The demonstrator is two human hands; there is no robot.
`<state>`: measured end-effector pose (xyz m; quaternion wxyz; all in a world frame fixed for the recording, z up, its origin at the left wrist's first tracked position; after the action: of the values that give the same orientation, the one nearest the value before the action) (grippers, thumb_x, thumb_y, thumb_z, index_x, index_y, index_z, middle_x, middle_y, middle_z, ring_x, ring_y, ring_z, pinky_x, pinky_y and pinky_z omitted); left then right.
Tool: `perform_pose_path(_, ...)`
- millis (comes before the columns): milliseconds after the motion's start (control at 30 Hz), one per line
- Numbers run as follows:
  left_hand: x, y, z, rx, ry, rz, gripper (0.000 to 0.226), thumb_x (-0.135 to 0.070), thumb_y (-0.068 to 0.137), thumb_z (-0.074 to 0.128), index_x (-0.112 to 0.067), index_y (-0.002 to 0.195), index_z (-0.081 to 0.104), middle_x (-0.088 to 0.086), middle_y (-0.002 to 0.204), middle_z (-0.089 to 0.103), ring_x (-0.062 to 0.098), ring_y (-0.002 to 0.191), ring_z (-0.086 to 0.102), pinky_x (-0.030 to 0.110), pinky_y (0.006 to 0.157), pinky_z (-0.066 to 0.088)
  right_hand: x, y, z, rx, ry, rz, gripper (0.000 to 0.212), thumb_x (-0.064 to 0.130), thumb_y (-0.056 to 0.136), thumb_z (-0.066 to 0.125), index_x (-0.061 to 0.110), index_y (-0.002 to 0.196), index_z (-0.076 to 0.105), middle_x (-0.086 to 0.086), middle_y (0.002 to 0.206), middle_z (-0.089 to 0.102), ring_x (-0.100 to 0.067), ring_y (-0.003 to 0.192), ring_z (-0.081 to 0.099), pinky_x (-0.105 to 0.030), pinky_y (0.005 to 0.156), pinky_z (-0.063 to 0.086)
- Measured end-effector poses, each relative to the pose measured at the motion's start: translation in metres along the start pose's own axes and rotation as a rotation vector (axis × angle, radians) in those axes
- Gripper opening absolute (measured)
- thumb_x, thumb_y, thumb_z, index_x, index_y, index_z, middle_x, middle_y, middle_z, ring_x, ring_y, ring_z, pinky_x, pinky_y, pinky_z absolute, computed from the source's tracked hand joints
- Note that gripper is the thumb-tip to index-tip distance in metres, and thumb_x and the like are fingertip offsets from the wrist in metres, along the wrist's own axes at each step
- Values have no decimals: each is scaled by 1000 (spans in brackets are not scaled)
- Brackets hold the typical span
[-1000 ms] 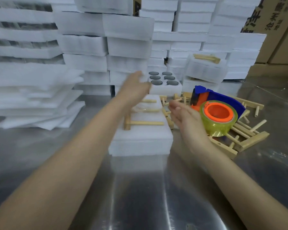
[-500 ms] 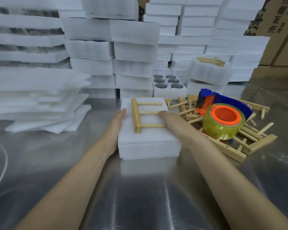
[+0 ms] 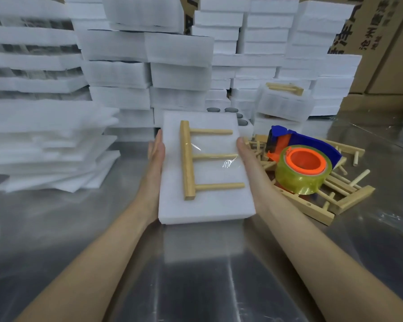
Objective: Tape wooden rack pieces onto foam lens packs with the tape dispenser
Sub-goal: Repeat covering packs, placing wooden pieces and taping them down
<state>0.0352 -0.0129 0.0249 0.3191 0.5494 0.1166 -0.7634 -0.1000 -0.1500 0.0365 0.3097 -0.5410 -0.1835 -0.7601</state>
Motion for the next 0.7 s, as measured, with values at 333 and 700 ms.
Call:
perform_pose_path(333, -2, -8, 3, 38, 22, 36, 60, -39, 96, 48, -39, 150, 23, -7, 145, 48, 16, 124, 55, 45, 107, 40, -2, 7, -10, -26, 16, 33, 23, 25, 99, 50, 20, 114, 66, -6, 104, 74, -23, 93, 72, -36, 74, 59)
perform_pose_path(700, -8, -11, 8, 8, 64, 94, 57, -31, 98, 46, -39, 150, 24, -14, 143, 49, 9, 122, 56, 40, 107, 42, 8, 5, -7, 39, -111, -124, 17, 33, 90, 67, 19, 82, 64, -3, 80, 72, -21, 75, 71, -35, 66, 57)
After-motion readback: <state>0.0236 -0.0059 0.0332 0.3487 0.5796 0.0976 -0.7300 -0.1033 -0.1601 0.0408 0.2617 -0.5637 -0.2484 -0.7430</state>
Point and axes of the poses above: each hand's wrist, its own y-axis towards the middle knuckle, its own z-axis out of the palm, x = y × z, the point moved 4 cm from there along y, towards the middle knuckle
